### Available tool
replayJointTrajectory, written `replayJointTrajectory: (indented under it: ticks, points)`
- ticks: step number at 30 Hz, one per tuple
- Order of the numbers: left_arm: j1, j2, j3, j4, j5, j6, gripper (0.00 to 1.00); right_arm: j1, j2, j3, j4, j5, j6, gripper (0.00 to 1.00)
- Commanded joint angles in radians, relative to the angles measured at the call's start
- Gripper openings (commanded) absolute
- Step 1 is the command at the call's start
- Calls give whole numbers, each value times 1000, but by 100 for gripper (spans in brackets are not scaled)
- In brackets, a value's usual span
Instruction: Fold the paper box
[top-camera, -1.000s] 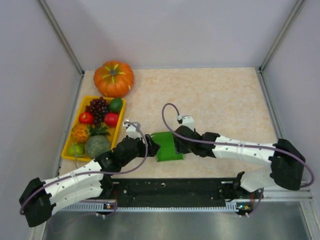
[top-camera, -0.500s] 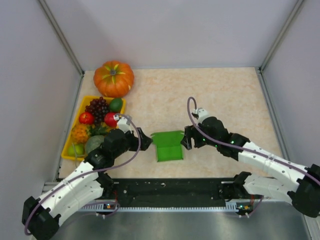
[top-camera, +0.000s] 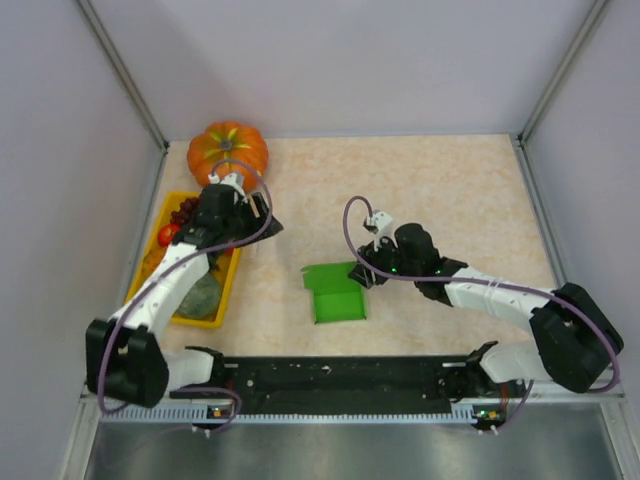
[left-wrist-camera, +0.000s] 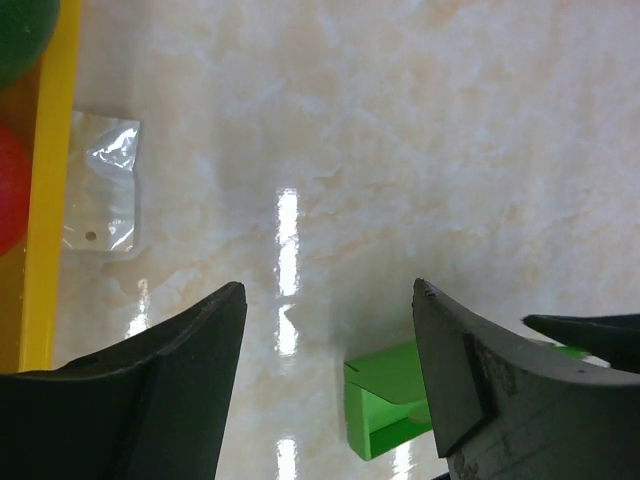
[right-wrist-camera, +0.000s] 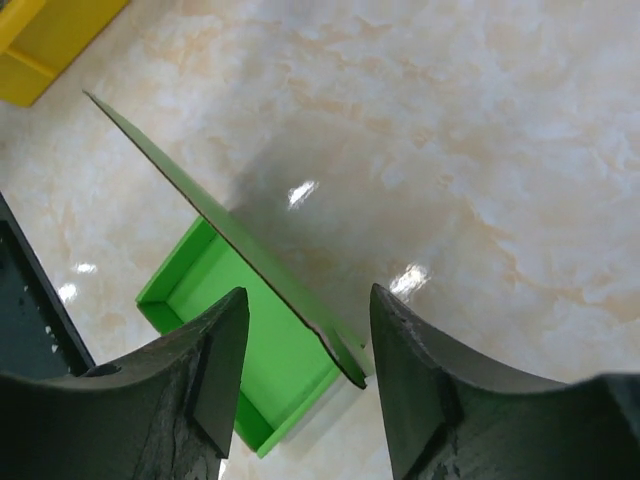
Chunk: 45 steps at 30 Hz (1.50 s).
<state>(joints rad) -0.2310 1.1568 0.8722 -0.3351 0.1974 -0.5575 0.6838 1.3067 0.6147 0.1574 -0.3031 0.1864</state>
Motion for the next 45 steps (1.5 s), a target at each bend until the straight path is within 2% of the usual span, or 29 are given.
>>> replayJointTrajectory:
  ticks: [1, 3, 4, 8, 11, 15, 23, 26, 31, 41, 45]
  points:
    - [-22, 213, 175, -198, -185, 64, 70, -9, -21, 2, 137, 32, 24, 49]
    - [-47, 286, 194, -209, -271, 71, 69, -13, -32, -3, 151, 7, 28, 45]
    - [-59, 303, 211, -228, -359, 67, 66, -10, -34, -4, 157, 12, 33, 44]
    - [-152, 394, 258, -249, -571, 100, 62, -10, -52, -18, 151, 50, 22, 33]
    - [-228, 525, 362, -361, -756, 107, 60, -10, -93, -35, 128, 73, 22, 32]
    - [-278, 633, 416, -406, -848, 113, 57, -10, -171, -82, 126, 79, 50, 33]
    - [-277, 687, 389, -387, -918, 130, 54, -9, -205, -119, 116, 67, 53, 33]
    - [-268, 701, 369, -346, -892, 151, 54, -9, -230, -122, 100, 67, 56, 33]
    - [-220, 747, 373, -328, -862, 188, 41, -10, -314, -162, 93, 85, 67, 33]
    - [-212, 810, 379, -338, -900, 197, 40, -10, -351, -196, 99, 78, 87, 32]
    - [-212, 816, 395, -344, -949, 205, 28, -10, -359, -204, 97, 73, 105, 32]
